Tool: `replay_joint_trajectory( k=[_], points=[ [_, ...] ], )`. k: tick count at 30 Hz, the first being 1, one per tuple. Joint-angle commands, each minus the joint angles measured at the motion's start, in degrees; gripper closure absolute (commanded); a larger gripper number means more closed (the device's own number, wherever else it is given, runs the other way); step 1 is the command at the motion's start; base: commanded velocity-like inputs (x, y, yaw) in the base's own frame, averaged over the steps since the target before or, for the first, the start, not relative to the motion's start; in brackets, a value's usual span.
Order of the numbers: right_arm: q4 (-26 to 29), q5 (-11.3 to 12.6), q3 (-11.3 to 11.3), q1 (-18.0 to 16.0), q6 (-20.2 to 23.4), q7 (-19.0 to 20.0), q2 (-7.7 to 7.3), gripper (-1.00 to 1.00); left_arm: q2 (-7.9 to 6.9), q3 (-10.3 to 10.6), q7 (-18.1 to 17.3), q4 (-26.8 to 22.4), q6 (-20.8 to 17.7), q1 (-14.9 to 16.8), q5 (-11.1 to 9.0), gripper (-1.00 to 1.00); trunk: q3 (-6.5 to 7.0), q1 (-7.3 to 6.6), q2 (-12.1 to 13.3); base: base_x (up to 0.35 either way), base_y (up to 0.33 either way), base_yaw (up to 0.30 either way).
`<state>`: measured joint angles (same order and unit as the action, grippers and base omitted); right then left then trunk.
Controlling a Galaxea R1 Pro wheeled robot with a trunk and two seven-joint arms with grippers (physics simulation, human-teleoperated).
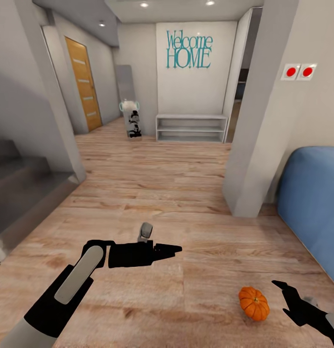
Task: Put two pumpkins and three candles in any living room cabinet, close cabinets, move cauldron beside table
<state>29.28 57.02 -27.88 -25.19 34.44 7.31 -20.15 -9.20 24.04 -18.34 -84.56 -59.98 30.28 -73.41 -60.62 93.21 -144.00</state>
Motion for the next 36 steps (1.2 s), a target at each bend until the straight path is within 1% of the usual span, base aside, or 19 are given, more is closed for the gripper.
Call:
replay_joint_trajectory(
  k=[1,13,17,19,24,29,31,36],
  points=[
    [-0.01,-0.16,-0.33,-0.06,0.33,0.20,0.03,-1.00,-0.03,0.08,-0.56,0.01,-0.02,0.05,0.42,-1.00,-0.28,0.01,-0.04,0.000,0.000,0.000],
    [-0.01,0.31,-0.48,-0.06,0.44,1.86,-0.07,-1.00,-0.03,0.21,-0.56,0.01,-0.02,0.05,0.45,-1.00,-2.94,0.32,-0.20,0.000,0.000,0.000],
    [-0.07,0.44,-0.54,-0.04,0.88,5.54,-0.24,-1.00,-0.03,0.22,-0.56,0.00,-0.02,0.05,0.45,-1.00,-3.82,0.42,-0.25,0.000,0.000,0.000],
    [-0.28,0.34,-0.57,-0.04,1.19,8.70,-0.56,-1.00,-0.03,0.24,-0.56,0.01,-0.02,0.05,0.44,-1.00,-4.27,0.47,-0.28,0.000,0.000,0.000],
    [-0.71,0.50,-0.59,-0.04,1.36,10.65,-0.83,-1.00,-0.03,0.29,-0.56,0.00,-0.02,0.05,0.42,-1.00,-5.37,0.60,-0.35,0.000,0.000,0.000],
    [-1.00,0.49,-0.59,-0.04,1.58,14.32,-1.12,-1.00,-0.03,0.43,-0.56,-0.03,-0.02,0.05,0.45,-1.00,-6.48,0.73,-0.41,0.000,0.000,0.000],
    [-1.49,0.47,-0.59,-0.04,2.30,15.75,-1.39,-1.00,-0.03,0.50,-0.56,-0.01,-0.02,0.05,0.46,-1.00,-6.93,0.78,-0.44,0.000,0.000,0.000],
    [-2.54,0.57,-0.66,-0.04,3.37,17.37,-1.93,-1.00,0.04,0.60,-0.56,0.01,-0.02,0.05,0.46,-1.00,-8.03,0.91,-0.51,0.000,0.000,0.000]
  ],
)
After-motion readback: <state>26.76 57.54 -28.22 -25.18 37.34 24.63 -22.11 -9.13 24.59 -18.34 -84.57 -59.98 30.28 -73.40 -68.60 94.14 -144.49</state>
